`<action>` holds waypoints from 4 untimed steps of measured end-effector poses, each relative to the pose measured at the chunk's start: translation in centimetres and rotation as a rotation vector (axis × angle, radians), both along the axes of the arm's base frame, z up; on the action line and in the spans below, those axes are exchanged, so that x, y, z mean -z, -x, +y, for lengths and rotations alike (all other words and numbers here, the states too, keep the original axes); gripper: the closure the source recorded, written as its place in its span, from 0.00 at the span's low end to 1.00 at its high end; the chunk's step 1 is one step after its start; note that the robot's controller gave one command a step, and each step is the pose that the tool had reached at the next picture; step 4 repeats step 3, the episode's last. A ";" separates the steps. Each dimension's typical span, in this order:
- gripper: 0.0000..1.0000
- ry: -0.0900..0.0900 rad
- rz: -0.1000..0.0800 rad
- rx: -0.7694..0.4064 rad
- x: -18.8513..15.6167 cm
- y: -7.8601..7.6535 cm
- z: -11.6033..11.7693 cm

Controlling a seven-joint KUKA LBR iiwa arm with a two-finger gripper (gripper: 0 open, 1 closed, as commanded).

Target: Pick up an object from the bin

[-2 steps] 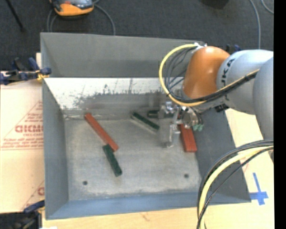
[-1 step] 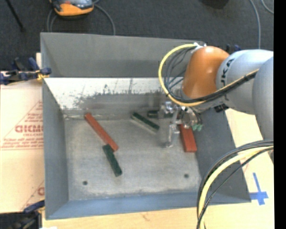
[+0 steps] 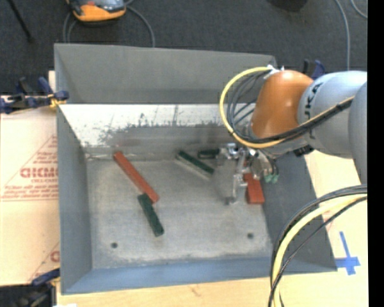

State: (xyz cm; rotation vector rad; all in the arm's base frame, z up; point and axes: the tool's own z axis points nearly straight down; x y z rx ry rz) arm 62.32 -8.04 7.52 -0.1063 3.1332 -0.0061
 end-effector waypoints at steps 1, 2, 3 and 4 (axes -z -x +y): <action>0.00 -0.003 0.002 0.074 0.2 -0.9 5.5; 1.00 -0.003 -0.001 0.003 0.3 -2.5 7.7; 1.00 -0.002 -0.001 0.003 0.3 -2.5 7.7; 1.00 -0.002 -0.001 0.003 0.3 -2.5 7.7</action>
Offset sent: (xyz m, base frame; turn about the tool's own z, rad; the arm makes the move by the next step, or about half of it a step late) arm 0.0227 0.0784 -0.0052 0.0037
